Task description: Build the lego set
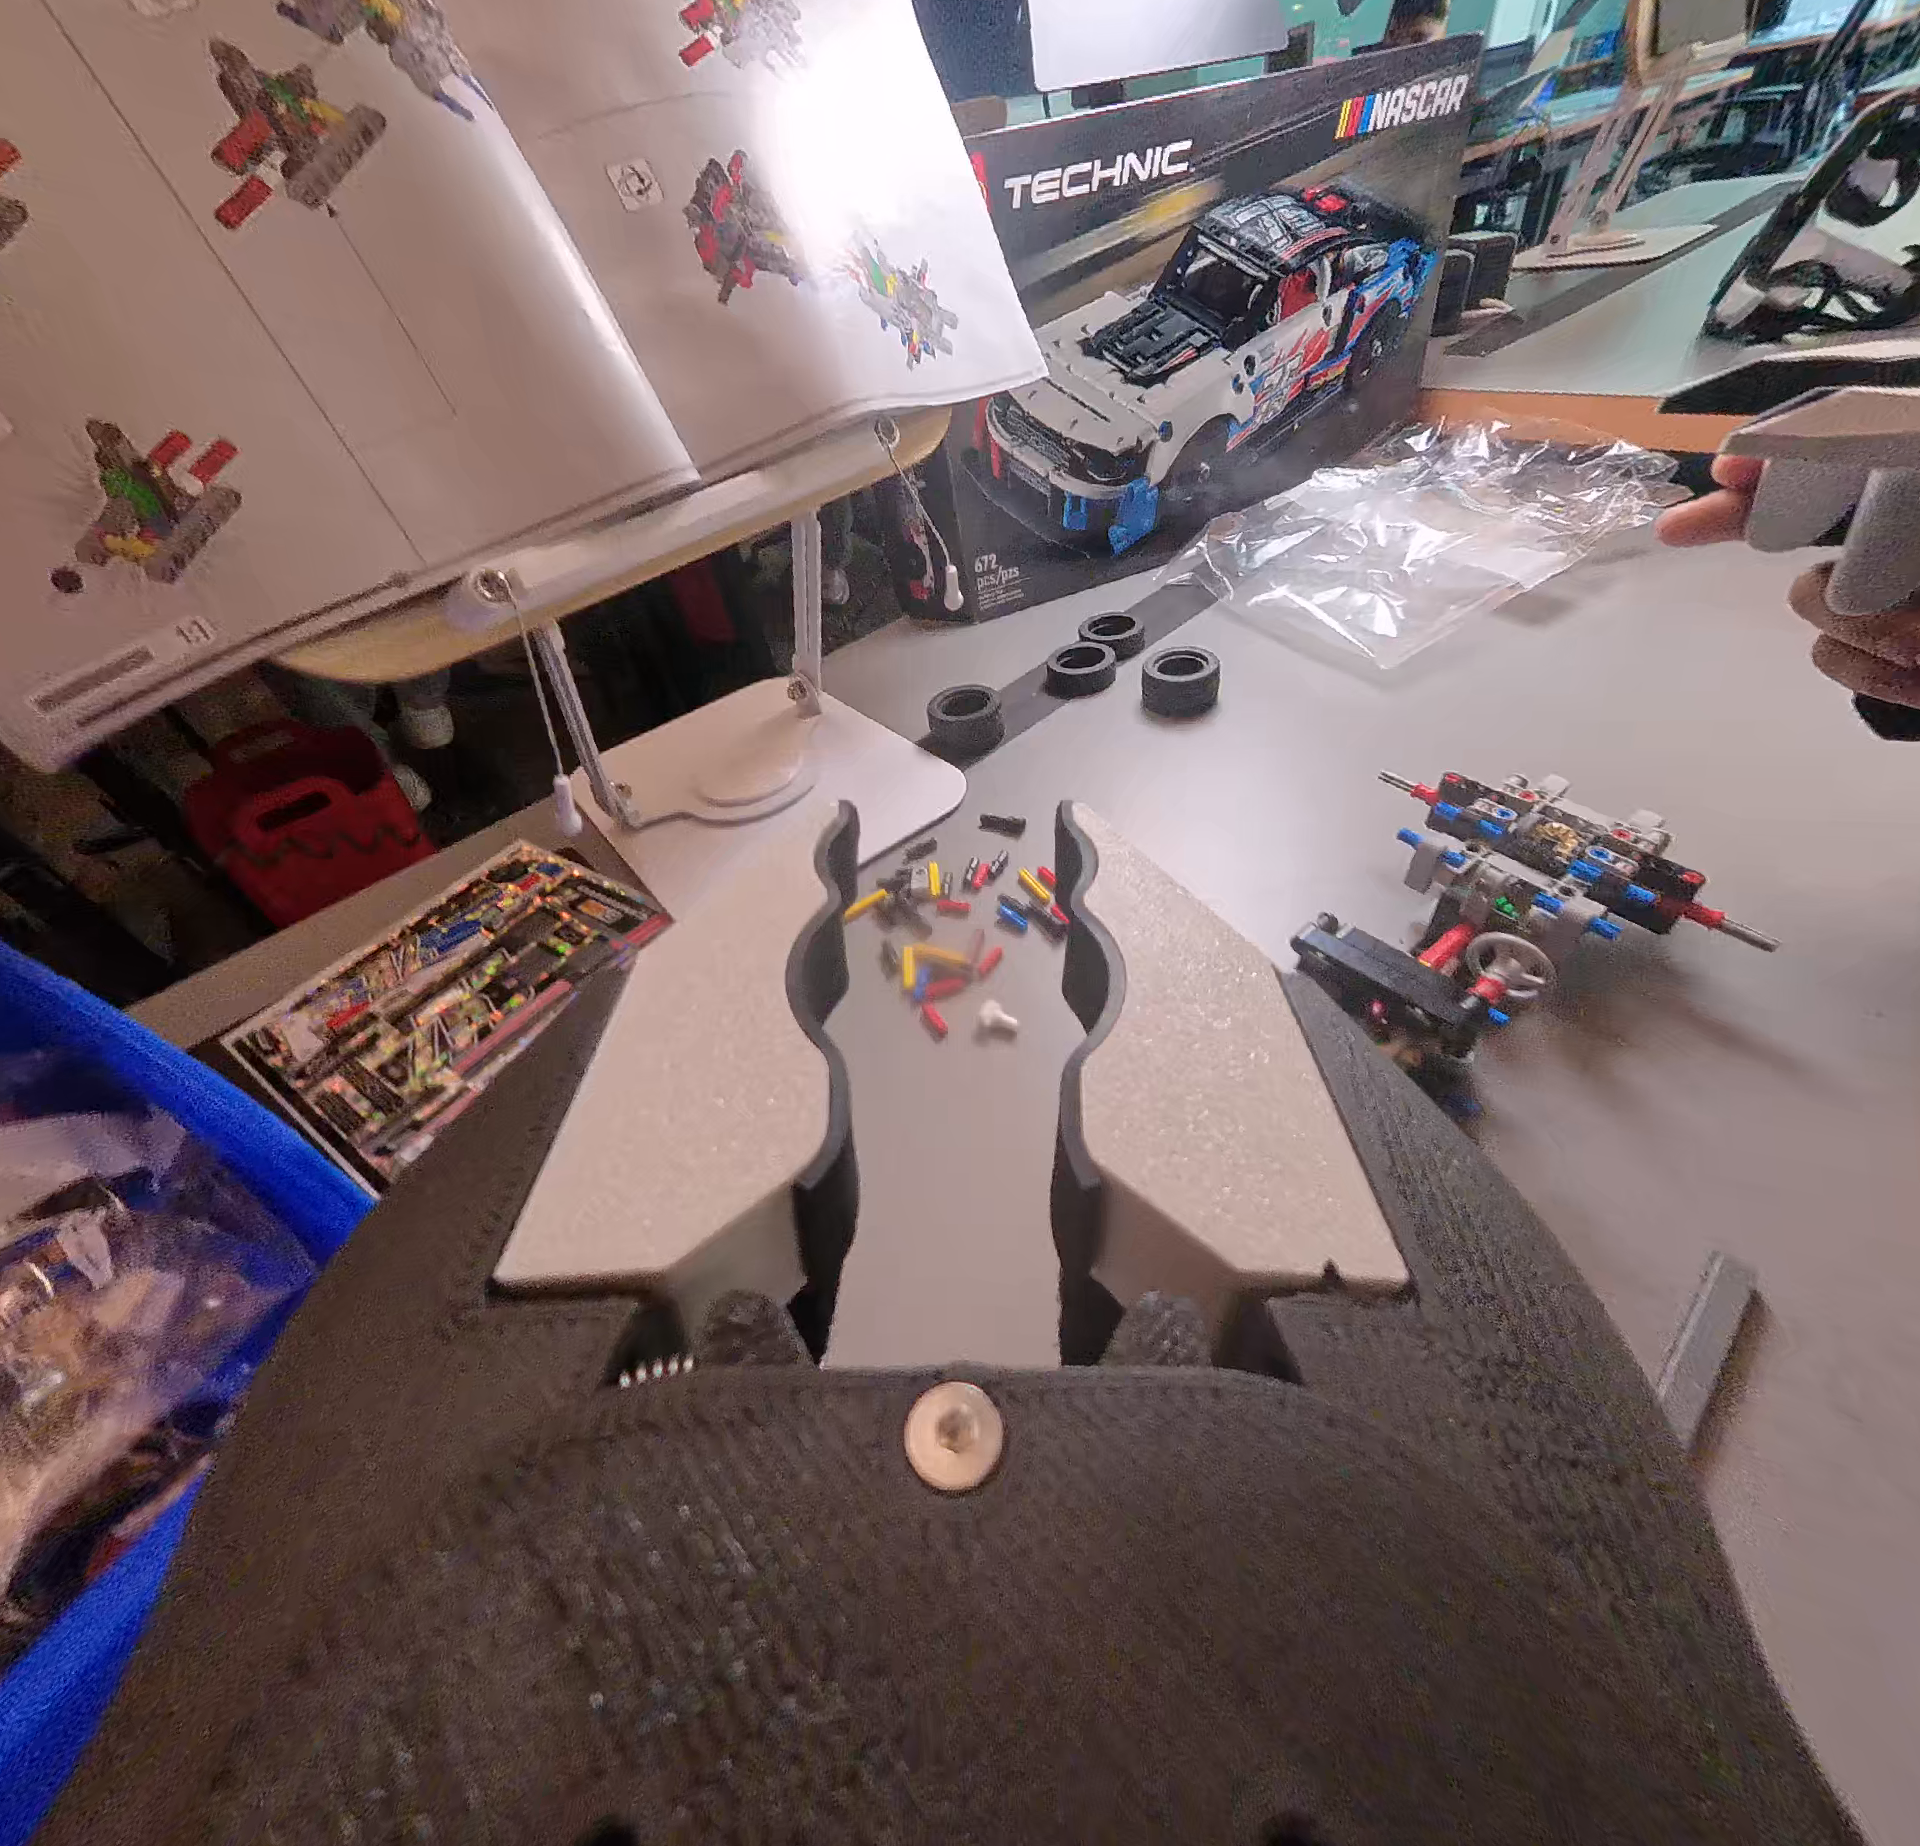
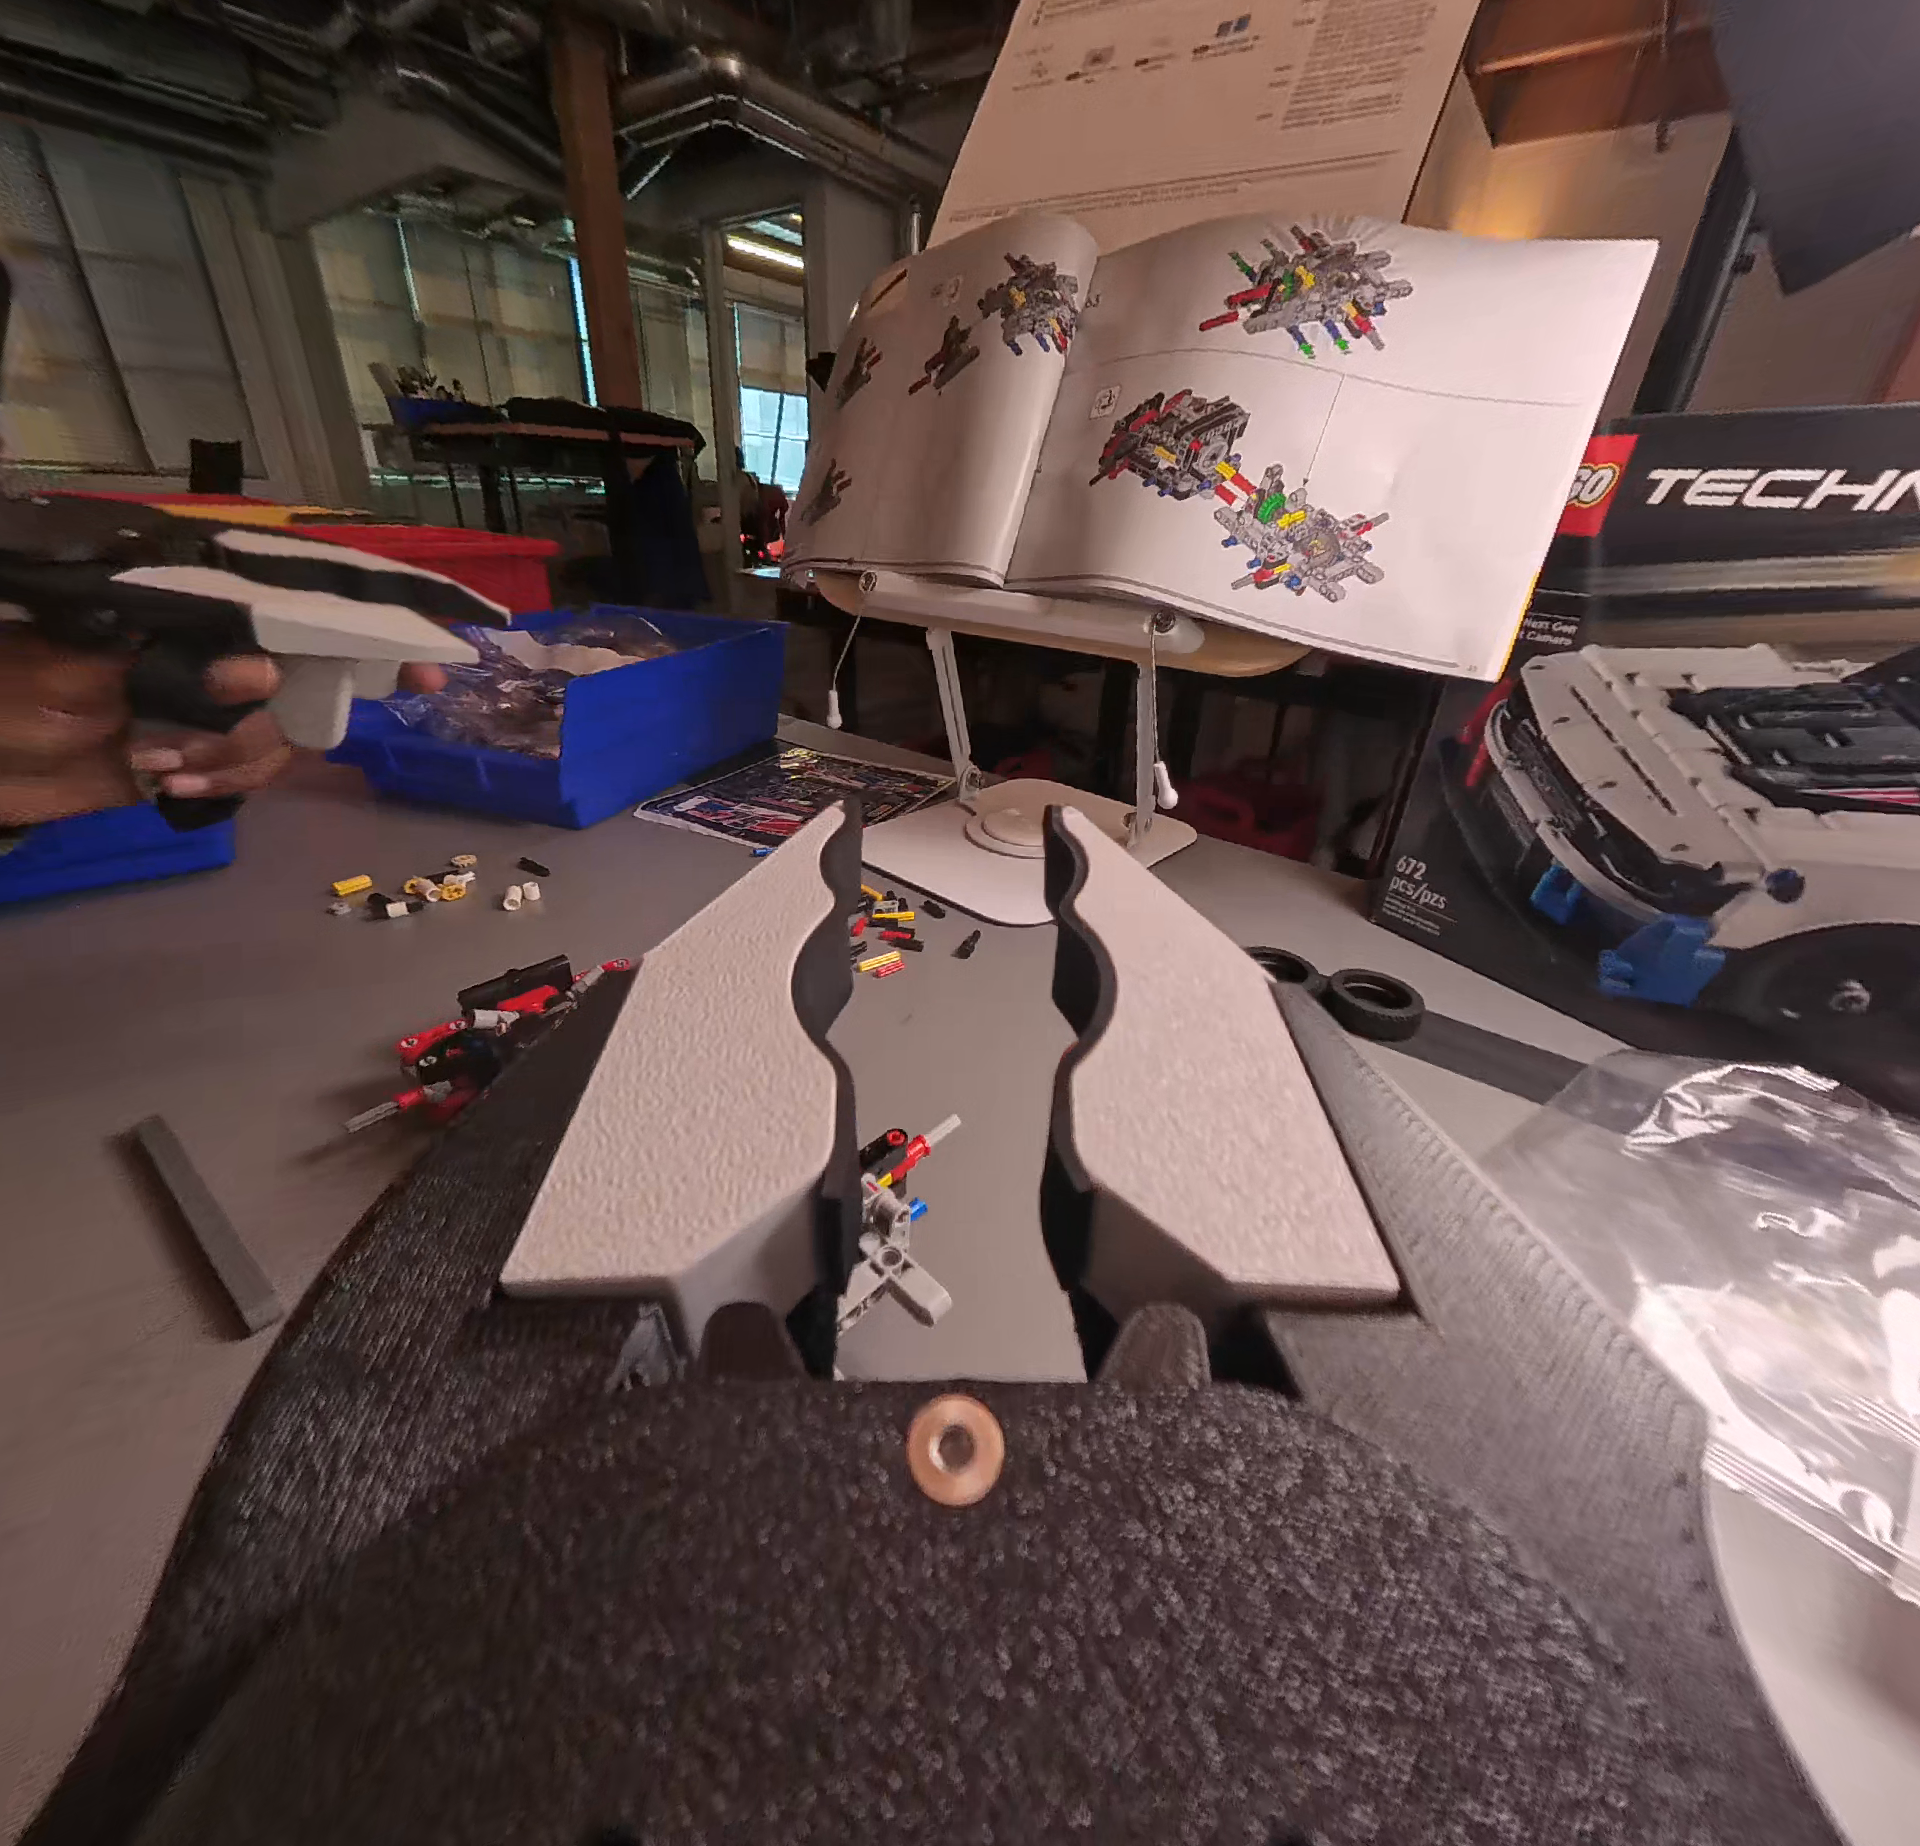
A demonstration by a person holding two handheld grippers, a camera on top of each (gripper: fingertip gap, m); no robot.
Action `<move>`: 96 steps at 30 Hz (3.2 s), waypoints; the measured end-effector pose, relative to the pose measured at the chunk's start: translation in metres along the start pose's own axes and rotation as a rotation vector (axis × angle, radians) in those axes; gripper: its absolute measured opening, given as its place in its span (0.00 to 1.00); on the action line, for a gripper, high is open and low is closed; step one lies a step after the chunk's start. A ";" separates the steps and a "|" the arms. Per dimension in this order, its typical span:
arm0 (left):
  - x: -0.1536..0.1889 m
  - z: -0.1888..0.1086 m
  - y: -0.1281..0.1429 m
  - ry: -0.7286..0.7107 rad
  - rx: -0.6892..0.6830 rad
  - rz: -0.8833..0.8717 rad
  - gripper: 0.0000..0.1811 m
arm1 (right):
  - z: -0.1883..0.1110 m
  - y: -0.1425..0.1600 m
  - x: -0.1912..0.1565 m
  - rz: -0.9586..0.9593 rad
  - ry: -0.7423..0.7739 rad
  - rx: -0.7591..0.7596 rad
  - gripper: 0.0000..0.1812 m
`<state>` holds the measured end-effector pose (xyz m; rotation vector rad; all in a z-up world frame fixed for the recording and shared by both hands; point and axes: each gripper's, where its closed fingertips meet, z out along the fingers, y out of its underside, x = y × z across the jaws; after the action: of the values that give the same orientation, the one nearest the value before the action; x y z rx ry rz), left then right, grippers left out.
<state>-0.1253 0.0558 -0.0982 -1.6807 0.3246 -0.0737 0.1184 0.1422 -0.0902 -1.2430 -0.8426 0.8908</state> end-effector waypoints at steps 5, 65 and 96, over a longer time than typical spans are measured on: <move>0.015 -0.015 0.026 -0.040 0.072 -0.045 0.23 | 0.005 0.016 -0.004 0.022 -0.025 -0.026 0.21; -0.078 0.209 -0.118 0.071 0.033 -0.321 0.13 | 0.282 -0.011 0.013 -0.523 0.053 -0.048 0.12; -0.145 0.096 -0.119 0.076 0.245 -0.396 0.26 | 0.302 -0.020 -0.069 -0.304 -0.250 -0.043 0.04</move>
<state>-0.2211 0.1967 0.0248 -1.4796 0.0326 -0.4549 -0.1812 0.2021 -0.0344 -1.0166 -1.2209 0.7920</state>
